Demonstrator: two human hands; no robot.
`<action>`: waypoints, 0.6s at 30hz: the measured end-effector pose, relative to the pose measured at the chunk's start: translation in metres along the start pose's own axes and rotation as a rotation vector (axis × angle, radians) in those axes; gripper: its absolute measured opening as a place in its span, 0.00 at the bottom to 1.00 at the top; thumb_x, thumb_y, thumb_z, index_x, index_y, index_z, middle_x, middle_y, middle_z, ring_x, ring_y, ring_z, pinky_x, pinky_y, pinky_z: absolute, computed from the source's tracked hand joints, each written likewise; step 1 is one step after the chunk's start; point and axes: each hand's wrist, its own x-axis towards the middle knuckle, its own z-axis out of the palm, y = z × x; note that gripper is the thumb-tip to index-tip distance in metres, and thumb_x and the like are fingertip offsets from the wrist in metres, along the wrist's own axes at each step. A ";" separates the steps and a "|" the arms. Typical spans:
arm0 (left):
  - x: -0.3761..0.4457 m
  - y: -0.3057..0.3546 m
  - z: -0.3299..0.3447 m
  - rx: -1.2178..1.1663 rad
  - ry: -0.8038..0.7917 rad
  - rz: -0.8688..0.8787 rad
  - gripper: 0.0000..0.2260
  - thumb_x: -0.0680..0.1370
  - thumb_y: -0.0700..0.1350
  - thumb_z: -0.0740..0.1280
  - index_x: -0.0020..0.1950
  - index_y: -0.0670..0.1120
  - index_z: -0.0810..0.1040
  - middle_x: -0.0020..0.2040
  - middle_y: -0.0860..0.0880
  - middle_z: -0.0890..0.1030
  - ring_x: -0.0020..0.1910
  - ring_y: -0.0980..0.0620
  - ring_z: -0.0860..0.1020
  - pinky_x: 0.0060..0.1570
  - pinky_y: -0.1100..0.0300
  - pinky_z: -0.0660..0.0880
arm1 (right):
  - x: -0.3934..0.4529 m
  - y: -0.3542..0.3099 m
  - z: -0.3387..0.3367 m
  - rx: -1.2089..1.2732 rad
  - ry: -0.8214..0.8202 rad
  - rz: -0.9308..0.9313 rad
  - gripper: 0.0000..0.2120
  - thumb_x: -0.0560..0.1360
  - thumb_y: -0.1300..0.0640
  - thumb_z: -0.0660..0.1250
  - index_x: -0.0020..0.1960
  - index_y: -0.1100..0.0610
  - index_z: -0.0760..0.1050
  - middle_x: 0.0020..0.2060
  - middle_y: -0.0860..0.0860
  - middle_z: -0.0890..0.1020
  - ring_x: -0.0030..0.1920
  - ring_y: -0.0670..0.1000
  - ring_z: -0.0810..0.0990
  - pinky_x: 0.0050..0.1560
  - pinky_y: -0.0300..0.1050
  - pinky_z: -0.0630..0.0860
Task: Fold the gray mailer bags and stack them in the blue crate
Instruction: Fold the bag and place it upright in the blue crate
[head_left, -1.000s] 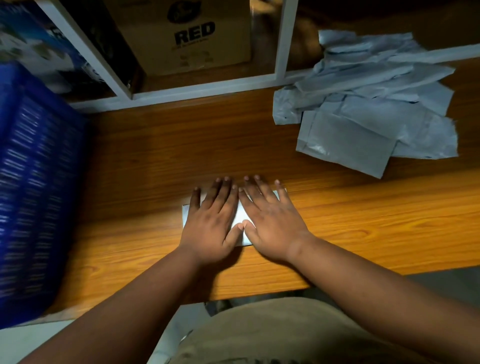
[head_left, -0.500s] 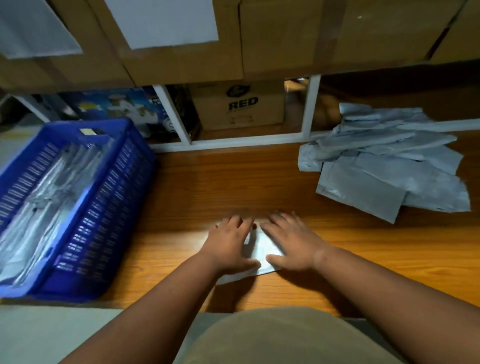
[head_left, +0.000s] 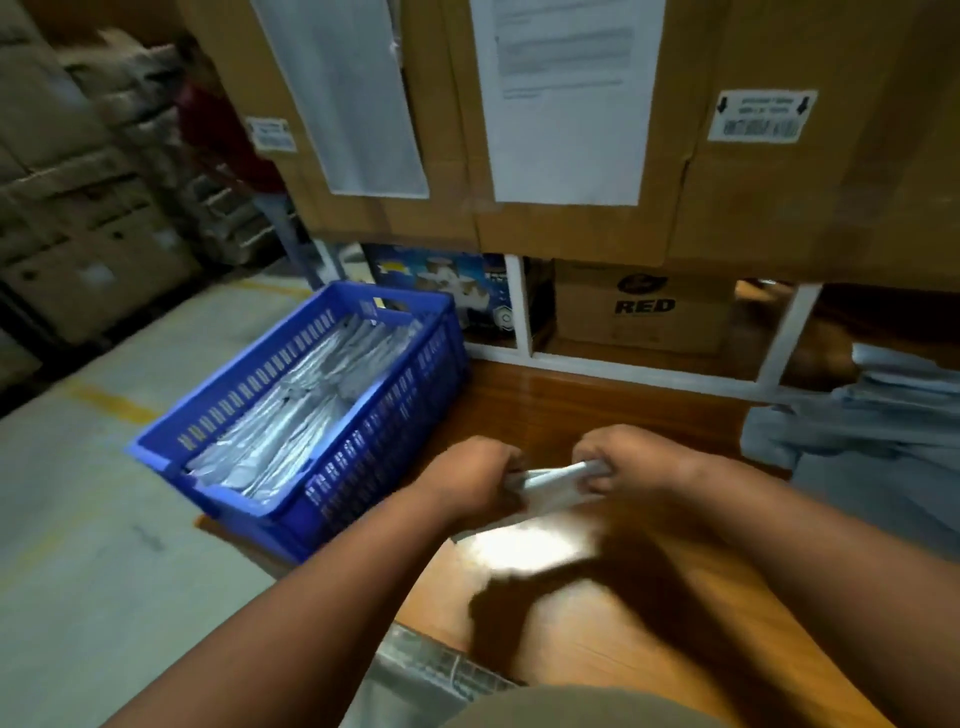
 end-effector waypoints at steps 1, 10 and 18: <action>-0.006 -0.012 -0.018 -0.001 0.053 -0.030 0.09 0.76 0.52 0.77 0.54 0.57 0.80 0.49 0.57 0.80 0.48 0.56 0.79 0.50 0.54 0.81 | 0.014 -0.010 -0.019 -0.012 0.014 -0.025 0.05 0.80 0.50 0.74 0.49 0.43 0.78 0.48 0.40 0.78 0.50 0.43 0.77 0.54 0.50 0.80; -0.075 -0.140 -0.132 0.098 0.388 -0.283 0.20 0.73 0.53 0.78 0.40 0.54 0.66 0.42 0.52 0.74 0.45 0.46 0.75 0.39 0.53 0.65 | 0.152 -0.157 -0.128 -0.052 0.143 -0.248 0.06 0.77 0.46 0.73 0.48 0.41 0.76 0.47 0.41 0.80 0.48 0.44 0.79 0.47 0.50 0.79; -0.140 -0.260 -0.150 0.075 0.504 -0.450 0.20 0.75 0.56 0.78 0.42 0.52 0.68 0.41 0.52 0.74 0.42 0.46 0.73 0.39 0.52 0.63 | 0.268 -0.282 -0.126 -0.165 0.174 -0.418 0.05 0.79 0.47 0.70 0.47 0.46 0.76 0.43 0.43 0.81 0.45 0.48 0.80 0.44 0.50 0.77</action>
